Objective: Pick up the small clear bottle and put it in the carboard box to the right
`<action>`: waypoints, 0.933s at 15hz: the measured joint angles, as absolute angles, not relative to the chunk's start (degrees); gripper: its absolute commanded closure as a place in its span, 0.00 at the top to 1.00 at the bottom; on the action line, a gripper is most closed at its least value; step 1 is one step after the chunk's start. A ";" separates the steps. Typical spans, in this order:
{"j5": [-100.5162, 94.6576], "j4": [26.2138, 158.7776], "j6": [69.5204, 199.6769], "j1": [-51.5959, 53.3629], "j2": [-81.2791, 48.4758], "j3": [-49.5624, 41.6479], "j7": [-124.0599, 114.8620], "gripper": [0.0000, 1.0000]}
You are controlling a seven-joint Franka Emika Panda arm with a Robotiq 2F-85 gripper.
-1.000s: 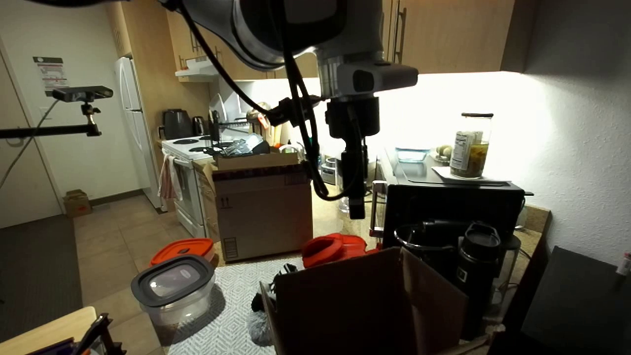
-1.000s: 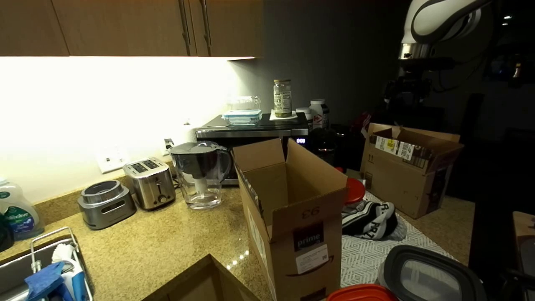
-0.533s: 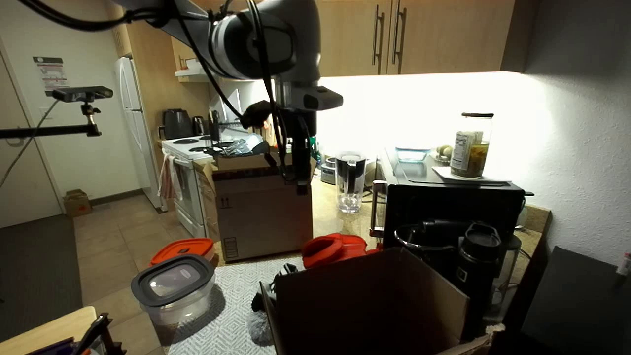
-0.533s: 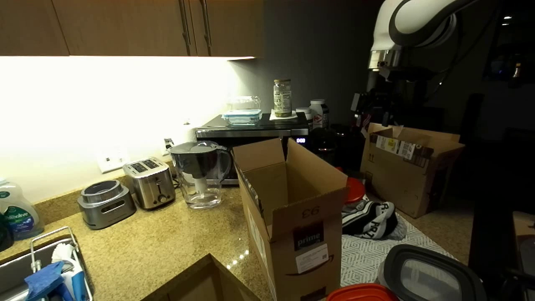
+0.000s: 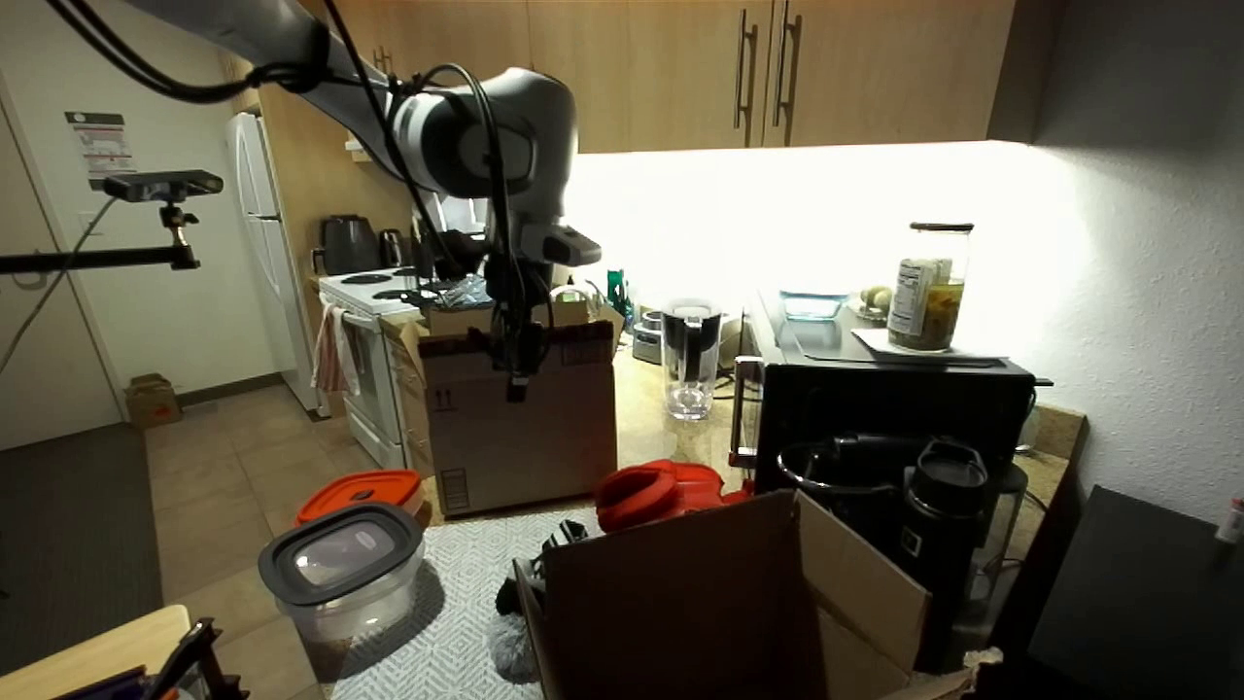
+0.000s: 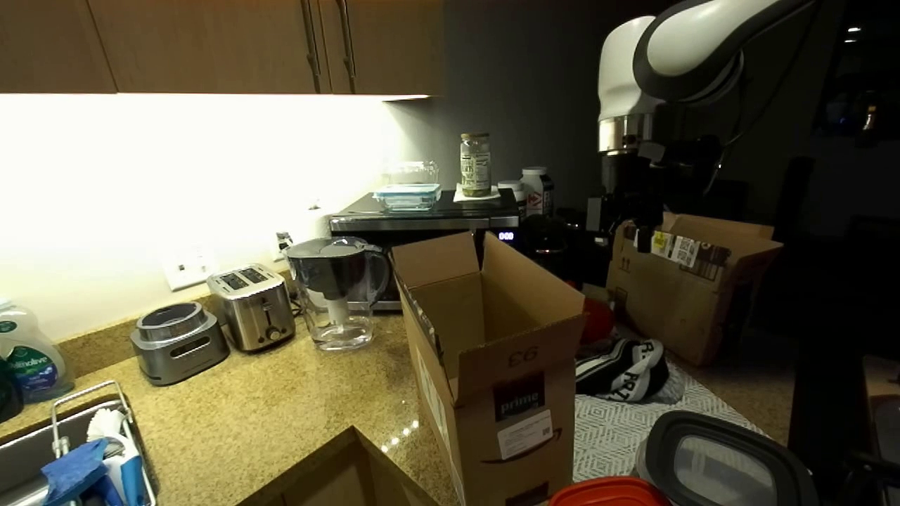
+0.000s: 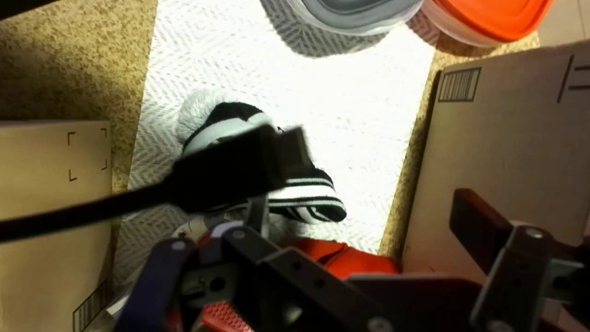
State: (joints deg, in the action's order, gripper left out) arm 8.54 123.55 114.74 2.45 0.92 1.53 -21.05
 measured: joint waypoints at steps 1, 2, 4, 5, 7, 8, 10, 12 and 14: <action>8.54 123.73 113.93 2.61 0.69 1.72 -19.77 1.00; 8.53 123.88 113.43 2.66 0.53 1.91 -18.10 1.00; 7.67 123.90 112.73 2.68 0.37 2.06 -15.63 1.00; 6.75 123.89 112.62 2.68 0.37 2.08 -14.88 1.00; 4.28 123.79 112.62 2.68 0.39 2.19 -14.51 1.00; 3.35 123.71 112.65 2.71 0.42 2.27 -14.51 1.00; 2.68 123.62 112.65 2.86 0.54 2.42 -14.51 1.00; 2.58 123.60 112.65 3.10 0.63 2.45 -14.51 1.00; 2.56 123.60 112.65 3.14 0.64 2.45 -14.51 1.00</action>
